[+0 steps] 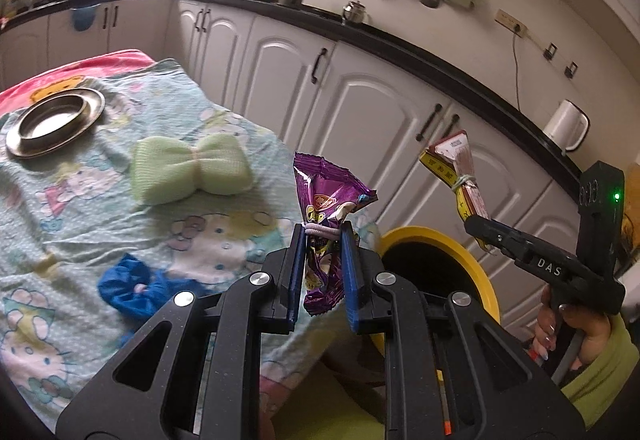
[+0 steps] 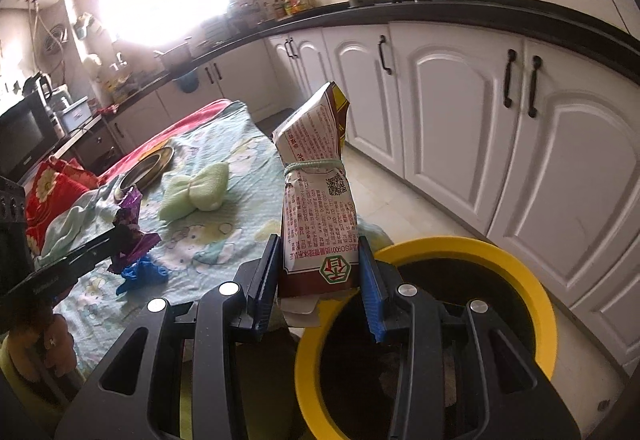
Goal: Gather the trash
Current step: 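Carry the purple wrapper in the left tool and pink packet in the right over the bin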
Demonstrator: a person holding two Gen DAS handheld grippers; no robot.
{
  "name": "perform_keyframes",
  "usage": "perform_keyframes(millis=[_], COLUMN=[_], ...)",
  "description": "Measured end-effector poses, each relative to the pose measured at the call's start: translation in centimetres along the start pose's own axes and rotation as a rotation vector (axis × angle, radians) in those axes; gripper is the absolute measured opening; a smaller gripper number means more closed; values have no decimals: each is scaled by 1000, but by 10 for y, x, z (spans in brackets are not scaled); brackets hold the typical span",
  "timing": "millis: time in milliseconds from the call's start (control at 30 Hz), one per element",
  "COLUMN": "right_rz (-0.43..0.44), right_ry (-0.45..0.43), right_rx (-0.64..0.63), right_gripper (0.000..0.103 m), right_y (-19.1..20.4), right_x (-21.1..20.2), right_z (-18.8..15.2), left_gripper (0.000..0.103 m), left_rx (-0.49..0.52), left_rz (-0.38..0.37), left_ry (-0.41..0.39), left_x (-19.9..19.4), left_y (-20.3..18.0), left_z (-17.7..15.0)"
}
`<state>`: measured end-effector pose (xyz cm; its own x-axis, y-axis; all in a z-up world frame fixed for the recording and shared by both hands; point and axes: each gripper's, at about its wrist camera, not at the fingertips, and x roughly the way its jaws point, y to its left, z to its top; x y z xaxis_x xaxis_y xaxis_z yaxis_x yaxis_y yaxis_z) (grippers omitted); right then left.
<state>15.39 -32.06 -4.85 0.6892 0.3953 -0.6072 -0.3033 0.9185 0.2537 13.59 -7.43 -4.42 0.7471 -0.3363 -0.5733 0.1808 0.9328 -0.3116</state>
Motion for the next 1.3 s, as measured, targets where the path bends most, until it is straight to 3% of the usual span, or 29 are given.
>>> perform_keyframes(millis=[767, 1300], right_rz=[-104, -122], right_ry=[36, 94], right_rx=[60, 121], right_gripper=[36, 36], right_y=[-61, -92], right_x=[-21, -16], right_z=[-45, -79], left_gripper=[12, 13], left_rx=[126, 233], left_rz=[-75, -133], left_ry=[81, 151], left_x=[36, 69], left_y=[-56, -103], left_z=[-21, -36])
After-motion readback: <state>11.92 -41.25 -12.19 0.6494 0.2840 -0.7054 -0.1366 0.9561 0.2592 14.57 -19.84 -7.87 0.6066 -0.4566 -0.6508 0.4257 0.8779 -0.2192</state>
